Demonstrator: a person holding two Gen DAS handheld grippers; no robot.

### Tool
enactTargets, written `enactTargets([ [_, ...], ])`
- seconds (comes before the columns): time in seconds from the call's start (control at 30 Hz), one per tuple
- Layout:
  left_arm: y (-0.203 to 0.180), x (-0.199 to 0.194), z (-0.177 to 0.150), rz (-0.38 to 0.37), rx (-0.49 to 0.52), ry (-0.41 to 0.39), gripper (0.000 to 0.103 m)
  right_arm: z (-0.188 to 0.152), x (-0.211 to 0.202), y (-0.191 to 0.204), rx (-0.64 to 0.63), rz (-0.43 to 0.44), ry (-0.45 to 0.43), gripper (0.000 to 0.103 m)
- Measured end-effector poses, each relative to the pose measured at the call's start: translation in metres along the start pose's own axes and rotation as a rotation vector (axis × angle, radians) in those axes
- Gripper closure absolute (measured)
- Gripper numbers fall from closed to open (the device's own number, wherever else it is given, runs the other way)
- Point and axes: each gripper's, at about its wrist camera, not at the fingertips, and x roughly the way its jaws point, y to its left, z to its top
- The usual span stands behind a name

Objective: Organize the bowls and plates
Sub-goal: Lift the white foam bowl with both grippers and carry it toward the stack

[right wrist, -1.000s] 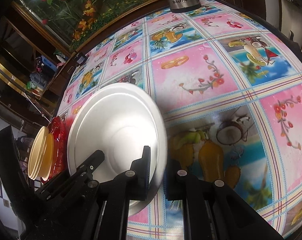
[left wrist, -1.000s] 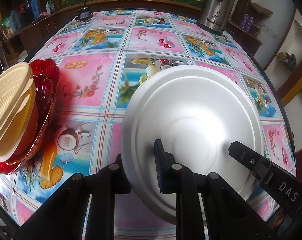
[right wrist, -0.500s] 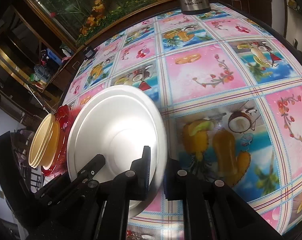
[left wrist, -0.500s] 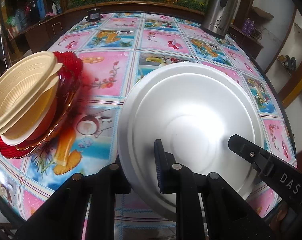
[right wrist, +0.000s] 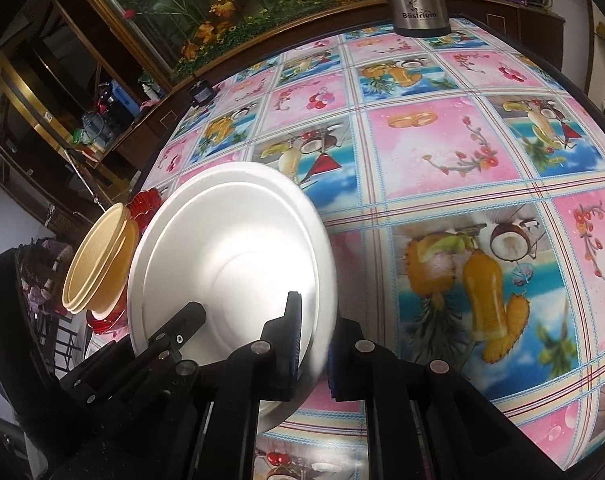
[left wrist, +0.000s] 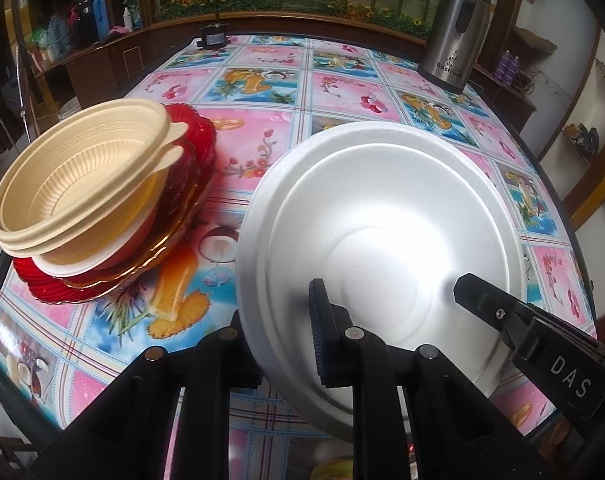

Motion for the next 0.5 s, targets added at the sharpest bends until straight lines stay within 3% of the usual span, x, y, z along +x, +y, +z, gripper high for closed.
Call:
enactTargets([
  [0.5, 0.012, -0.025, 0.004, 0.004, -0.019, -0.06, 0.087, -0.001, -0.018, 0.021, -0.041, 0.024, -0.044, 0.093],
])
